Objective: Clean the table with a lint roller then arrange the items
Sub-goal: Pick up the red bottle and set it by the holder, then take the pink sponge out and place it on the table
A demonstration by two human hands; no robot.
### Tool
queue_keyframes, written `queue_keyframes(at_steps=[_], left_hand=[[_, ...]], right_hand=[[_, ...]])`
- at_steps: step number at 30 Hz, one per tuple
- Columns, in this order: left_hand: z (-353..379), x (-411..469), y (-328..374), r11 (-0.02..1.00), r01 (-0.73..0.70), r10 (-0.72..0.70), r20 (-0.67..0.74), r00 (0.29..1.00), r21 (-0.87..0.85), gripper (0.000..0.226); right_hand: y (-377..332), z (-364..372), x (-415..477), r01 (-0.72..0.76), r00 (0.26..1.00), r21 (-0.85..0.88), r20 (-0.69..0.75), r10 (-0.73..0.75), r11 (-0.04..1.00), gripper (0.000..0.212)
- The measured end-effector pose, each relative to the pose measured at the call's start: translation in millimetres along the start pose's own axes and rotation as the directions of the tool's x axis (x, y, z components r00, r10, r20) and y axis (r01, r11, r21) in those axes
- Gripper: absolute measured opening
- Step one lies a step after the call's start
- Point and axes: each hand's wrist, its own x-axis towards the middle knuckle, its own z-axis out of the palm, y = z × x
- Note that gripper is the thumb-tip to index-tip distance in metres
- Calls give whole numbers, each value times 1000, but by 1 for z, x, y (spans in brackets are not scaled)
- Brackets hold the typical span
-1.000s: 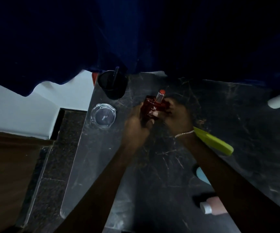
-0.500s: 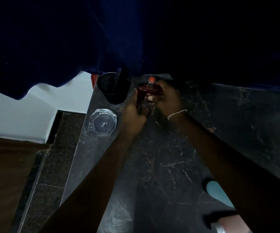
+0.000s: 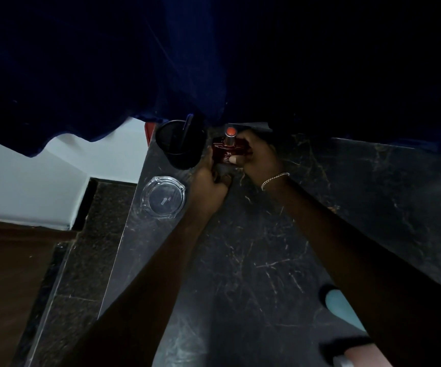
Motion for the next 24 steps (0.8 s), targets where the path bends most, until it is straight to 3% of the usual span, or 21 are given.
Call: queue_keyframes(at_steps=[4, 11, 15, 20, 24], left_hand=[[-2, 0, -3, 1000, 14, -15, 22, 1000, 18, 82], [-13, -30, 31, 994, 13, -10, -25, 1000, 105, 61], [-18, -58, 37, 985, -27, 34, -40, 999, 168, 44], [-16, -111, 49, 926, -84, 76, 35, 996, 367, 65], [-5, -152, 52, 884, -201, 142, 167, 976, 422, 72]], right_hand=[[1, 0, -1, -47, 998, -26, 52, 48, 999, 46], [1, -12, -27, -177, 984, 86, 28, 175, 980, 83], [-7, -27, -65, -203, 979, -86, 2, 204, 975, 89], [-14, -45, -137, -105, 994, -301, -41, 97, 948, 84], [-6, -57, -199, -22, 997, -415, -79, -11, 910, 81]])
